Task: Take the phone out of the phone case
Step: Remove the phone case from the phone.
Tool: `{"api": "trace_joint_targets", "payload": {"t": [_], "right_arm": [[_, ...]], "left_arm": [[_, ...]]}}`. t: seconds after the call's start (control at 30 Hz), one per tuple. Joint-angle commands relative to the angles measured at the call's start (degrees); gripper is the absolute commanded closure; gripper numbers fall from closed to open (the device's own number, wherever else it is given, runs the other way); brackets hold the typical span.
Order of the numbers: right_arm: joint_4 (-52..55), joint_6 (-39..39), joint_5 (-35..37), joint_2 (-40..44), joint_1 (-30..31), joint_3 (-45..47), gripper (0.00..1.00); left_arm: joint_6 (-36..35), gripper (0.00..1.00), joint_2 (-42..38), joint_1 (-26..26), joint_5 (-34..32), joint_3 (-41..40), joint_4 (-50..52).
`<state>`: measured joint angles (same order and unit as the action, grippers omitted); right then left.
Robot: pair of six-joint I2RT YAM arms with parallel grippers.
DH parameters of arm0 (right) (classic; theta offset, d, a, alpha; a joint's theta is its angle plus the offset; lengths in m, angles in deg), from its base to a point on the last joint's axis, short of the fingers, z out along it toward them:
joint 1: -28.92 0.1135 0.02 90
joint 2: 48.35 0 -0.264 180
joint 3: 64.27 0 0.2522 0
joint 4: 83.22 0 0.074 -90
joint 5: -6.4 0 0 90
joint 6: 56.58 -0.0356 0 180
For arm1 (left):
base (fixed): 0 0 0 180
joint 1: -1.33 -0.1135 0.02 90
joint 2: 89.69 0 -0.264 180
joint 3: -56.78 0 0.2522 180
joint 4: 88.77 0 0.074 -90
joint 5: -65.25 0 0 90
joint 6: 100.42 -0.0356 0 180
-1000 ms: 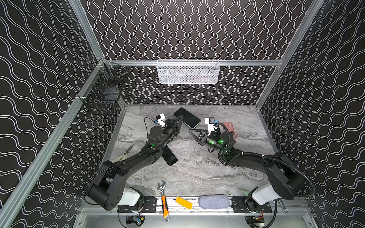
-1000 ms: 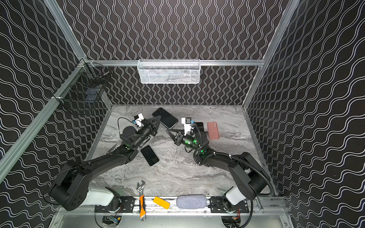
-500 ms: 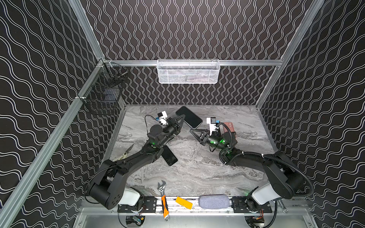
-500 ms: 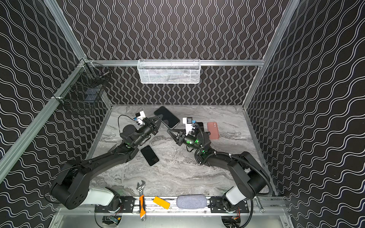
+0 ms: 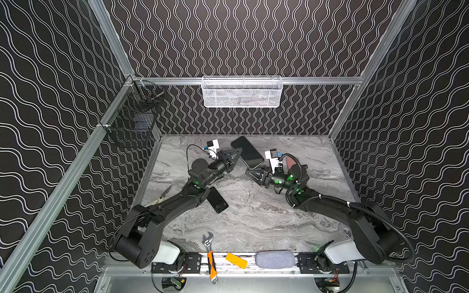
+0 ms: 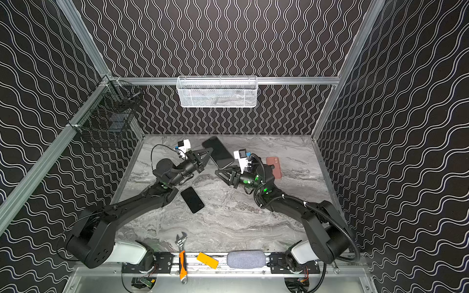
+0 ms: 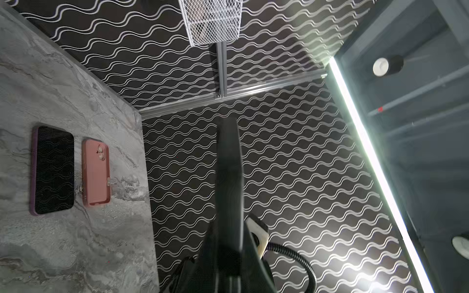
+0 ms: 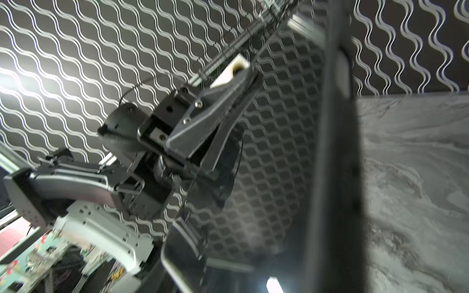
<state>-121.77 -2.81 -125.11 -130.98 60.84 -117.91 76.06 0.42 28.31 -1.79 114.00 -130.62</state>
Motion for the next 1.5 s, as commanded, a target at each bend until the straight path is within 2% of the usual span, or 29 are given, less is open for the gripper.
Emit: {"api": "trace_joint_targets", "payload": {"t": [0.0, 0.23, 0.3, 0.43, 0.53, 0.77, 0.87, 1.0, 1.07, 1.13, 1.23, 1.37, 1.47], "right_arm": [[9.4, 5.6, -6.2, 2.9, -1.5, -0.9, 0.41], [28.6, 17.4, -11.1, 9.0, -6.0, -5.8, 0.15], [36.6, 22.7, -10.8, 9.8, -6.6, -8.9, 0.01], [46.2, 29.6, -10.1, 9.7, -8.4, -13.7, 0.01], [50.6, 32.5, -10.7, 8.4, -9.3, -16.6, 0.01], [58.0, 40.2, -10.8, 4.2, -9.5, -22.5, 0.02], [59.3, 44.1, -8.6, 3.6, -9.5, -23.5, 0.06], [58.6, 47.6, -6.0, 4.1, -9.3, -23.9, 0.05], [59.2, 49.0, -5.8, 4.1, -9.3, -24.6, 0.05], [60.9, 52.1, -5.7, 4.0, -9.0, -25.3, 0.04], [57.0, 53.6, -3.3, 5.6, -8.2, -22.7, 0.04], [52.3, 54.2, -5.1, 6.2, -8.1, -19.7, 0.12], [58.6, 56.1, -8.4, 3.6, -7.7, -24.1, 0.16]], "left_arm": [[-4.7, 1.0, -0.6, -2.0, 3.5, 0.3, -1.1], [-17.3, 1.0, -3.1, -7.2, 11.1, 4.1, 13.3], [-19.8, 1.0, -2.8, -9.3, 15.3, 6.0, 16.0], [-24.2, 1.0, -2.0, -12.9, 22.1, 9.0, 19.1], [-29.4, 1.0, -2.2, -14.9, 24.9, 11.1, 25.4], [-50.8, 1.0, -4.6, -15.7, 24.5, 20.3, 51.4], [-58.5, 1.0, -3.3, -15.8, 27.0, 25.3, 59.5], [-68.6, 1.0, -0.9, -15.7, 32.6, 30.5, 67.7], [-73.3, 1.0, 0.7, -15.7, 32.9, 33.7, 73.5], [-75.9, 1.0, 1.5, -15.7, 34.6, 35.3, 74.9], [-78.8, 1.0, 1.9, -15.6, 37.4, 36.1, 73.9], [-81.8, 1.0, 3.4, -15.4, 41.7, 37.1, 72.7], [-82.9, 1.0, 4.5, -15.2, 44.6, 36.4, 70.0]]}}
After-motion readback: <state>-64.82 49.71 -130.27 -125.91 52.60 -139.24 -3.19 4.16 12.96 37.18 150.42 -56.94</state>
